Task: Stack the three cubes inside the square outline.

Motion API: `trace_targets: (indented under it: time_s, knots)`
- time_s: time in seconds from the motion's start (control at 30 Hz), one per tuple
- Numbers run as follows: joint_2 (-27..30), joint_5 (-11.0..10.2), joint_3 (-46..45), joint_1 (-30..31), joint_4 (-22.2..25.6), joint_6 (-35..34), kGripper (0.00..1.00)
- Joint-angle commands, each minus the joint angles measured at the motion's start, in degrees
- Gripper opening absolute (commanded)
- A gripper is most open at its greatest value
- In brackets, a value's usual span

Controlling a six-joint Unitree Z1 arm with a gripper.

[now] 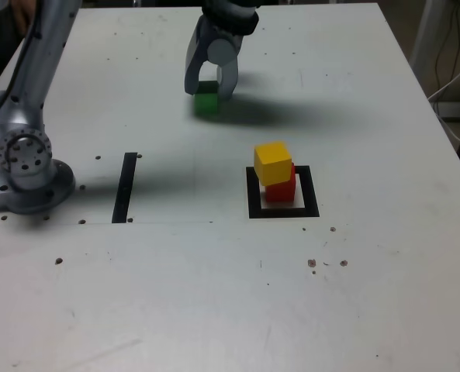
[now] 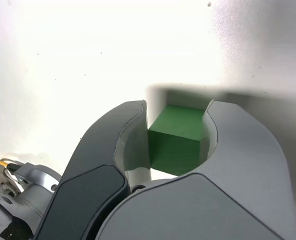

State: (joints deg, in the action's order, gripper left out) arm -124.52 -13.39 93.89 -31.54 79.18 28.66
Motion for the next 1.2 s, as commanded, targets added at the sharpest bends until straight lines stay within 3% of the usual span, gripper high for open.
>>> trace_targets:
  time_s: [0.0,0.37,0.73,0.93,1.17]
  knots:
    - [1.08,-0.03,0.20,0.51,0.25,-0.11,0.32]
    - [6.21,-0.03,0.86,5.51,3.41,-1.49,0.32]
    - [10.26,1.60,9.10,17.53,14.04,-6.28,0.32]
    - [11.53,4.56,9.69,22.42,14.73,-8.49,0.32]
    - [12.67,4.44,9.30,26.91,14.74,-9.63,0.32]
